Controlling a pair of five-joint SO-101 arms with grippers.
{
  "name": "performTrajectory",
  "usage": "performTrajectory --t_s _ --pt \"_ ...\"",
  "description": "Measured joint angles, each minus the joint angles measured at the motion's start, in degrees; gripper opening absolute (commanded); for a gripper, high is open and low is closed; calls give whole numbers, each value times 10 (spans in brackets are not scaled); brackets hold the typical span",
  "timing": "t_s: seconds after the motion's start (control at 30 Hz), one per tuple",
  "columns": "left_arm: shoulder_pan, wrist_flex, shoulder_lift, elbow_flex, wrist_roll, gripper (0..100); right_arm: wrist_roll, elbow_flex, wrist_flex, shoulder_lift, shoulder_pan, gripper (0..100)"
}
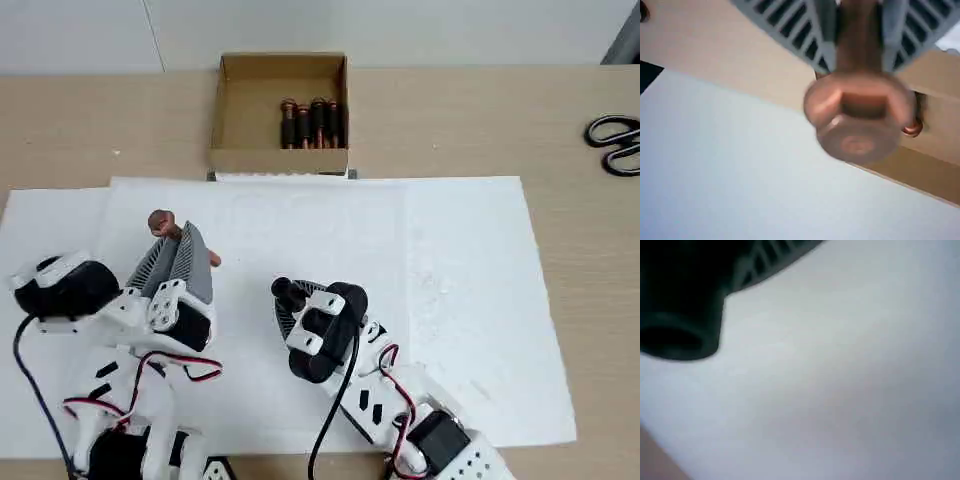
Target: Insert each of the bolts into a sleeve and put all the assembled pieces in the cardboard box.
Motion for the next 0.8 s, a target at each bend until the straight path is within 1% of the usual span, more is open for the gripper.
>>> performTrajectory --t_s 0.3,0.5,0.7,0.8 --pt "67 -1 0 4 47 7 0 0 1 0 -1 2" --pt "91 -1 1 33 47 7 0 0 17 0 -1 2" --pt "123 -1 1 33 47 7 0 0 17 0 -1 2" --pt "128 -1 1 33 47 7 0 0 17 0 -1 2"
